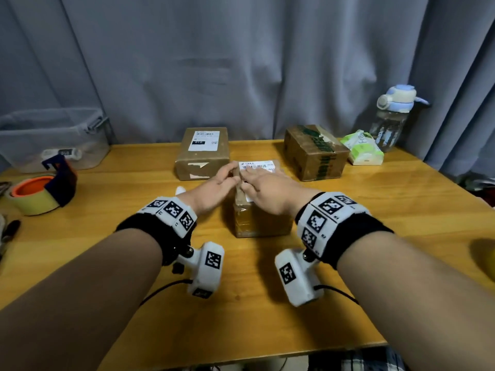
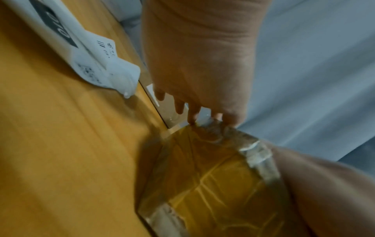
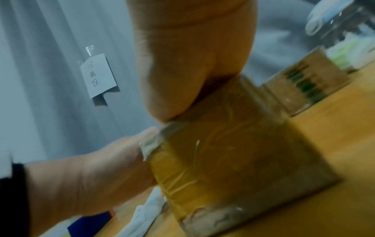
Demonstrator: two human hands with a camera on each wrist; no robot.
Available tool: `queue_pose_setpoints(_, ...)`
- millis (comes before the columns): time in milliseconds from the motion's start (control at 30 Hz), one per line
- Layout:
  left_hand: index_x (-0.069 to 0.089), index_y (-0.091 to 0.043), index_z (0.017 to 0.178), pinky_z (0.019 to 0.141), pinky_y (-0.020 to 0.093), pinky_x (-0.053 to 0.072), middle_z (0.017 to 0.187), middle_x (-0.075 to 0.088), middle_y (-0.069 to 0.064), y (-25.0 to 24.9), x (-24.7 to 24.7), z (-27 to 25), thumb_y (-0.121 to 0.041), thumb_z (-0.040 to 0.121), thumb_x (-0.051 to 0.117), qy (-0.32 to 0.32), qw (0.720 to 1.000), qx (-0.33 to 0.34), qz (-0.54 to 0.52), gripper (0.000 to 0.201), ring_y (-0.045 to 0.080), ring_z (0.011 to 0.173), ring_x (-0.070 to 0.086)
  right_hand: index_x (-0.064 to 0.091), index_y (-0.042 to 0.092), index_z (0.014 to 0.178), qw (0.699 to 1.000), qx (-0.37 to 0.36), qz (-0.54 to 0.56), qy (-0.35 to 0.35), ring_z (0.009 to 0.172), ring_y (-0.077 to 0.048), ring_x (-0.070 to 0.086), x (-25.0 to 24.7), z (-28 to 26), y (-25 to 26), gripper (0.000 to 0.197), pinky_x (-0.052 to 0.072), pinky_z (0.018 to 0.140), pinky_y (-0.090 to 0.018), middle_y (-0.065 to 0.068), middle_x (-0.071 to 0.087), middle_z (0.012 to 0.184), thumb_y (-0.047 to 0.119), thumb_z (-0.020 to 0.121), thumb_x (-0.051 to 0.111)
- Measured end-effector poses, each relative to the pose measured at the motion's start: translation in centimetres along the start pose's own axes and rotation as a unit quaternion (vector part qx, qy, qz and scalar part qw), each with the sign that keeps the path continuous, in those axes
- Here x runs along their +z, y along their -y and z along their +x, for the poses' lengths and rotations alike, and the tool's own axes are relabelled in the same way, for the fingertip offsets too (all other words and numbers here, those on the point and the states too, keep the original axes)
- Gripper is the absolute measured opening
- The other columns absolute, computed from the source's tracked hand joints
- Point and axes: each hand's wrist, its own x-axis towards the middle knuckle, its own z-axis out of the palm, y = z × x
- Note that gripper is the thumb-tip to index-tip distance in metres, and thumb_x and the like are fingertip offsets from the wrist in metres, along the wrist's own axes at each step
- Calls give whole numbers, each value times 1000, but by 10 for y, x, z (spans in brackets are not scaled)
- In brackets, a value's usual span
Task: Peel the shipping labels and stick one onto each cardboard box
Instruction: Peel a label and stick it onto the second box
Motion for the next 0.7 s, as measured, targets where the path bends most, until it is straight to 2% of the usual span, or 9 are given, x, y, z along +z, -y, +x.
queue_pose_setpoints(67,30,-12,141,109,20,18,149,32,8,3,1,7,-18,99,36,-22,999,25,3,43,18,139,27,5,20,153,999,25,0,34,148,-15,2,4,11,2,56,-5,119,-44,3,2,161,42,102,14)
queue_pose_setpoints(167,48,-2,120,95,12,23,133,46,11,2,-8,17,-10,98,36,-53,998,40,2,26,17,127,38,-3,21,152,997,45,0,63,148,-16,-4,0,24,-1,58,-6,119,-48,3,-6,161,45,101,11)
queue_pose_setpoints(233,51,-4,105,91,15,31,121,54,9,4,-11,21,-13,99,37,-61,997,47,-19,18,16,116,46,-5,20,152,996,58,-11,74,148,-17,-6,-1,32,-1,60,-7,118,-50,3,-9,160,47,100,9)
queue_pose_setpoints(300,53,-6,104,86,7,37,113,57,6,8,-8,20,-13,98,41,-82,994,65,-39,15,11,106,51,-6,19,152,995,68,-22,66,148,-17,-6,-1,39,-2,63,-7,118,-51,3,-10,160,51,99,6)
queue_pose_setpoints(400,55,-3,107,78,-4,36,109,57,1,13,-3,17,-12,97,44,-108,987,83,-82,17,1,96,52,-6,21,151,996,72,-26,53,148,-16,-7,0,46,-6,65,-10,117,-51,5,-10,160,55,97,3)
queue_pose_setpoints(467,54,-8,95,73,2,38,95,59,1,9,-4,19,-13,97,45,-122,987,86,-55,11,9,90,51,-5,23,151,996,72,-25,50,148,-15,-7,0,49,-9,65,-11,116,-52,6,-9,160,57,96,2)
queue_pose_setpoints(567,48,-15,84,67,25,40,74,52,-4,0,-7,24,-24,97,45,-133,987,72,56,16,13,74,47,-5,25,151,995,87,-22,51,148,-14,-8,-2,46,-18,68,-14,115,-54,9,-9,160,60,93,-2)
queue_pose_setpoints(633,47,-19,86,73,31,43,77,57,-3,-5,-5,21,-37,95,44,-137,983,44,112,21,17,77,53,-4,27,151,993,108,-13,48,147,-15,-10,-2,40,-29,68,-15,114,-55,10,-10,159,62,92,-2)
queue_pose_setpoints(700,48,-19,96,84,36,46,96,64,3,-16,-4,19,-46,94,41,-132,971,13,199,28,24,93,59,-4,28,151,991,127,1,41,147,-15,-11,-2,33,-40,65,-16,113,-56,11,-11,159,59,94,0)
